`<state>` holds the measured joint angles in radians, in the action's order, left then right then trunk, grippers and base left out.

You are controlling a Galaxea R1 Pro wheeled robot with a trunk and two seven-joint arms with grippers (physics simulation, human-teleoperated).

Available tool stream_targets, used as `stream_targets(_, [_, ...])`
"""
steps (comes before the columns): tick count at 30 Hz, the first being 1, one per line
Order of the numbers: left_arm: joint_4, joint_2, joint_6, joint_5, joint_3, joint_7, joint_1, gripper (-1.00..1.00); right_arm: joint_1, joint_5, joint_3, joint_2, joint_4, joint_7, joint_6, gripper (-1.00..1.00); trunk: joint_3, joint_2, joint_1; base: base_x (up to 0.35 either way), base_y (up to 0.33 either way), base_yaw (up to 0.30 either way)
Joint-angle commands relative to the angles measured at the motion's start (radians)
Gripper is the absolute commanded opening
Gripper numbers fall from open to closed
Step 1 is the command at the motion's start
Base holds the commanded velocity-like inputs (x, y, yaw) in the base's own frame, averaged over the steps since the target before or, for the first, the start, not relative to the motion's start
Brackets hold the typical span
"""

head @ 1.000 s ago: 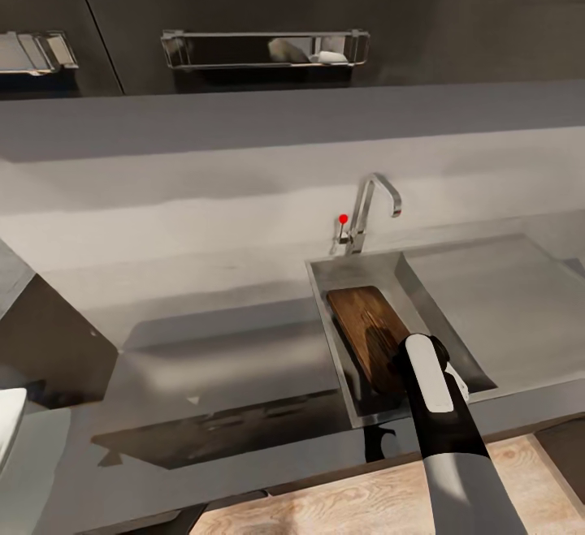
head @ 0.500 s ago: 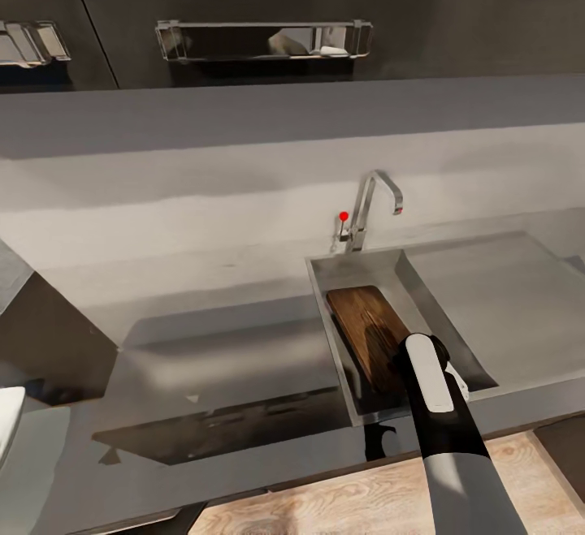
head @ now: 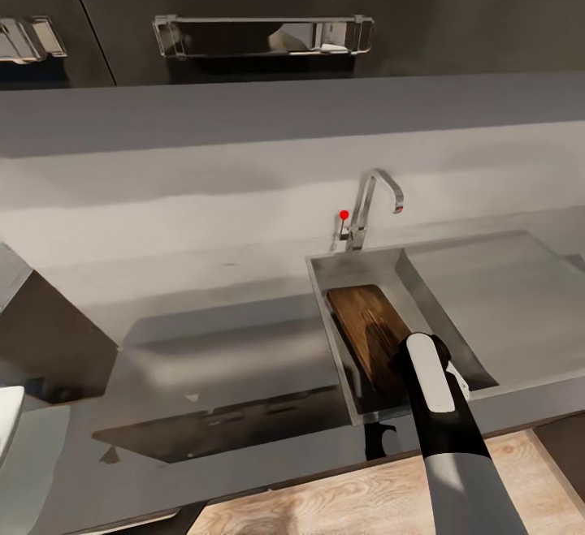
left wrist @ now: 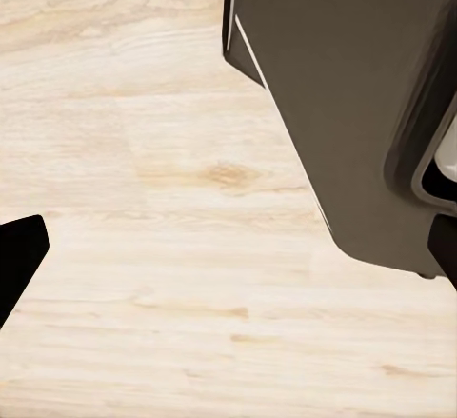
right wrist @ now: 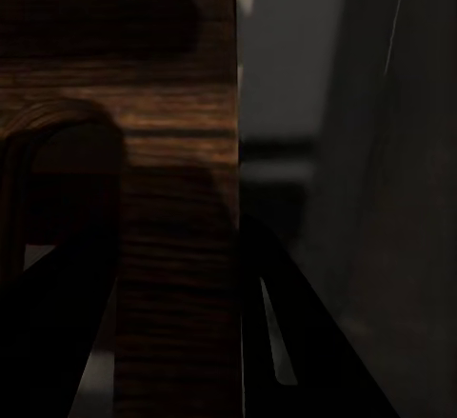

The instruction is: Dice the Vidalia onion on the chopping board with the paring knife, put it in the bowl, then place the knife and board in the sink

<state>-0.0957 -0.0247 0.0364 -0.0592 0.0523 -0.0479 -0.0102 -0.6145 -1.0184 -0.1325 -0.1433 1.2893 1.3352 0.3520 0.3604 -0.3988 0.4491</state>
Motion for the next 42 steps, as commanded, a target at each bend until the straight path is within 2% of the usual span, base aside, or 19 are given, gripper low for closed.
stream_targets(1, [0.001, 0.0, 0.003, -0.007, 0.004, 0.0, -0.001, 1.0, -0.001, 0.0, -0.002, 0.0, -0.013, -0.002, 0.007, -1.0, 0.002, -0.001, 0.001, 0.0, 0.0, 0.0])
stream_targets(6, [0.001, 0.0, 0.003, -0.006, 0.004, 0.0, -0.001, 1.0, -0.001, 0.0, -0.002, 0.0, -0.013, -0.002, 0.007, -1.0, 0.005, -0.001, 0.001, 0.0, 0.0, 0.0])
stream_targets(7, [0.001, 0.0, 0.004, -0.006, 0.004, 0.0, -0.001, 1.0, -0.001, 0.0, -0.002, 0.001, -0.013, -0.002, 0.007, 1.0, 0.005, -0.001, 0.001, 0.0, 0.0, 0.0])
stream_targets(23, [0.001, 0.0, 0.004, -0.007, 0.004, 0.0, -0.001, 1.0, -0.001, 0.0, -0.002, 0.001, -0.013, -0.002, 0.007, 1.0, 0.005, -0.001, 0.001, 0.0, 0.0, 0.0])
stream_targets(42, [0.001, 0.0, 0.004, -0.007, 0.004, 0.0, -0.001, 1.0, -0.001, -0.003, -0.003, 0.001, -0.012, -0.002, 0.007, 1.0, -0.024, -0.001, 0.001, 0.0, 0.0, -0.068])
